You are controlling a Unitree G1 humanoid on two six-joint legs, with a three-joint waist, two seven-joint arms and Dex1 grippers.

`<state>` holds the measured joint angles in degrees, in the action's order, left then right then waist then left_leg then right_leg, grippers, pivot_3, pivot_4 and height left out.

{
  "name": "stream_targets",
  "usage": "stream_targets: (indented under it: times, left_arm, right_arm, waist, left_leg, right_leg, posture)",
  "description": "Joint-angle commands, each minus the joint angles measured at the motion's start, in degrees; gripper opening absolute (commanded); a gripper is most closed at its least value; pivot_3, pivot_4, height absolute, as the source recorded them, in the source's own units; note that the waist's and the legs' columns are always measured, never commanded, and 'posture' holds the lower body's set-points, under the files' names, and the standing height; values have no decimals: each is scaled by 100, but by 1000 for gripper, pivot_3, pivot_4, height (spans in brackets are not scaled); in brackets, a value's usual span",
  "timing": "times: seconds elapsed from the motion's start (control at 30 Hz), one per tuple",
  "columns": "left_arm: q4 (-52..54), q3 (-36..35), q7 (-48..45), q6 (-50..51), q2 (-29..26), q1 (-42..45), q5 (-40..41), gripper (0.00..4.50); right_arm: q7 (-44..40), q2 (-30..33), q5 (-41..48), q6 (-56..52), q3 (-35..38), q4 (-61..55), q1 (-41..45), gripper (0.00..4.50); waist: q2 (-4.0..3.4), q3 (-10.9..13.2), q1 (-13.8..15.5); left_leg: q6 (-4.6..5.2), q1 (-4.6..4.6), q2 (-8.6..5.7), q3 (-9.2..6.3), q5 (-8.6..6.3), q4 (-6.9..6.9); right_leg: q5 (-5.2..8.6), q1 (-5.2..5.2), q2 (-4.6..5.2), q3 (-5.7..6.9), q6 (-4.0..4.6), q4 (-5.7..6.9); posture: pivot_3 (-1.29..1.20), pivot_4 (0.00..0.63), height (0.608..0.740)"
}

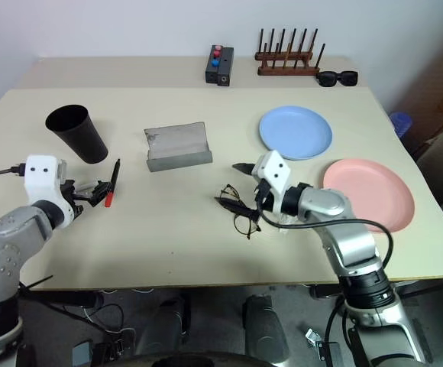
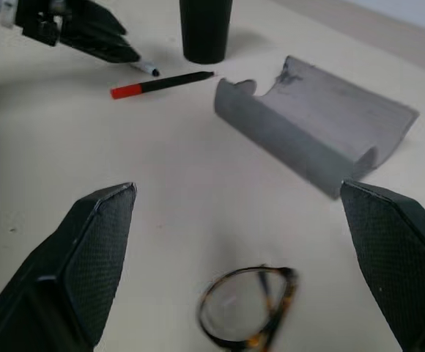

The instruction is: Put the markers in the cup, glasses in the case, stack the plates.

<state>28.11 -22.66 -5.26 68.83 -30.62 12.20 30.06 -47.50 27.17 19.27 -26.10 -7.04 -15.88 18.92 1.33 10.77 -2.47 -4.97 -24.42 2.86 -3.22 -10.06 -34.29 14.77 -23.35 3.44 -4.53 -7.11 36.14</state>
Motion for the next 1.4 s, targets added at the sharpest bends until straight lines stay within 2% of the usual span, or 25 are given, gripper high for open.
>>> stream_targets:
  times: [0.03, 0.33, 0.6, 0.87, 0.93, 1.0, 1.2, 1.23, 1.4]
  left_arm:
    - [275, -99, 230, 771, 220, 400, 118, 4464]
    - [-224, -190, 577, 2354, 679, 1367, -334, 4464]
    - [-1120, 229, 362, 2285, 474, 1757, -722, 4464]
    - [-2427, 403, 378, 1818, 707, 2494, -1115, 4464]
    - [-2579, 440, 383, 1779, 740, 2555, -1197, 3947]
    - [-2610, 416, 385, 1825, 785, 2586, -1261, 3234]
    - [-2367, 301, 309, 2069, 834, 2533, -1360, 198]
    - [-2289, 251, 296, 2138, 845, 2518, -1357, 39]
    - [-1608, 189, 15, 2308, 732, 2300, -1195, 39]
  right_arm:
    - [13, -116, -7, 211, -141, -190, -20, 4500]
    - [-34, -285, -62, 542, -365, 48, 20, 4500]
    - [82, -304, -78, 530, -392, -138, -71, 4500]
    - [248, -341, -68, 436, -425, -318, -128, 4500]
    - [281, -330, -47, 406, -406, -361, -149, 4500]
    - [291, -316, -37, 391, -402, -382, -165, 4500]
    - [289, -332, -36, 354, -407, -350, -91, 4500]
    - [289, -337, -39, 354, -409, -343, -82, 4500]
    - [278, -346, -35, 351, -414, -330, -54, 4500]
  waist:
    - [0, 0, -13]
    - [1, 0, -6]
    - [1, 0, -3]
    - [1, -1, 23]
    - [-2, -2, 24]
    - [-2, -2, 32]
    - [-2, -2, 44]
    - [-2, -2, 41]
    - [-2, -2, 6]
  left_leg:
    - [0, 0, 1, -3, 0, 0]
    - [0, 1, 2, -16, 1, 0]
    - [-2, 0, 2, -18, 1, 1]
    - [-11, 4, 1, -24, 7, 0]
    - [-11, 6, 1, -24, 7, 2]
    - [-11, 6, 1, -24, 7, 2]
    - [-14, 5, 0, -24, 8, 2]
    - [-14, 5, 0, -24, 8, 2]
    - [-14, 5, 0, -24, 8, 3]
  right_leg:
    - [0, 0, -2, 1, 0, 0]
    - [0, 1, -9, 6, -1, 4]
    - [0, 1, -9, 7, -2, 3]
    - [-1, 8, -8, 13, -2, 6]
    - [-3, 8, -8, 13, -6, 6]
    - [-8, 9, -9, 14, -14, 7]
    - [-8, 10, -7, 14, -14, 6]
    - [-8, 10, -7, 14, -14, 6]
    - [-8, 9, -7, 14, -16, 6]
  posture:
    - [0, 150, 740]
    - [0, 150, 740]
    - [0, 150, 740]
    - [0, 150, 740]
    - [0, 150, 740]
    - [0, 150, 740]
    - [0, 150, 740]
    - [0, 150, 740]
    - [0, 150, 740]
